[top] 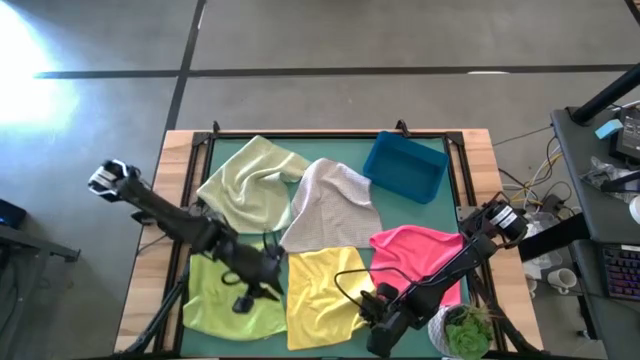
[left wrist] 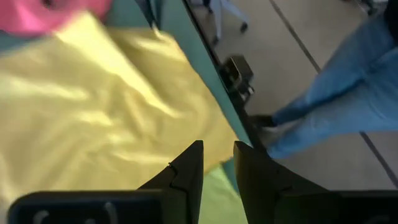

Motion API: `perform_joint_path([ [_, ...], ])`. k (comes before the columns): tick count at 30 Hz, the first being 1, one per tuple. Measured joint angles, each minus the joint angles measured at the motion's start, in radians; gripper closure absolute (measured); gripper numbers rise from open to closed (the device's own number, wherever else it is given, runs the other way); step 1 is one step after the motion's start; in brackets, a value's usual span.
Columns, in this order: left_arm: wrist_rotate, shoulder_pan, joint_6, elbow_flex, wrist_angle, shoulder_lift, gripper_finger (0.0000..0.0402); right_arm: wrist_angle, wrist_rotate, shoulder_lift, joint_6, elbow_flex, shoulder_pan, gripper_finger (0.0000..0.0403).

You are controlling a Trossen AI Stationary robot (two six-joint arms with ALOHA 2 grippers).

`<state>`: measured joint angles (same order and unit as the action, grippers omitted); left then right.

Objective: Fold microfiber towels
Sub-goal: Fold the yellow microfiber cloth

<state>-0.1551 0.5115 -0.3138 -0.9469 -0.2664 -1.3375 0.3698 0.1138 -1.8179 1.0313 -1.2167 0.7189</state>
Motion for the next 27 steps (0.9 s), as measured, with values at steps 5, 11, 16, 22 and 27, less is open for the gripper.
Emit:
perform_joint_path([
  [5,0.0,0.084,-0.02,-0.074,0.002,-0.124,0.0327,0.0,0.0,0.0,-0.039,0.0,0.0,0.0394],
  [11,0.003,0.161,-0.022,-0.167,-0.006,-0.242,0.0327,0.0,0.0,0.0,-0.066,0.0,0.0,0.0394],
  [16,0.004,0.191,-0.012,-0.247,-0.005,-0.308,0.0327,0.0,0.0,0.0,-0.08,0.0,0.0,0.0394],
  [22,-0.002,0.198,0.128,-0.339,-0.003,-0.343,0.0327,-0.001,0.0,0.0,-0.088,0.0,0.0,0.0394],
  [27,0.103,0.193,0.053,-0.349,-0.019,-0.342,0.0326,-0.001,0.0,0.0,-0.089,0.0,0.0,0.0394],
])
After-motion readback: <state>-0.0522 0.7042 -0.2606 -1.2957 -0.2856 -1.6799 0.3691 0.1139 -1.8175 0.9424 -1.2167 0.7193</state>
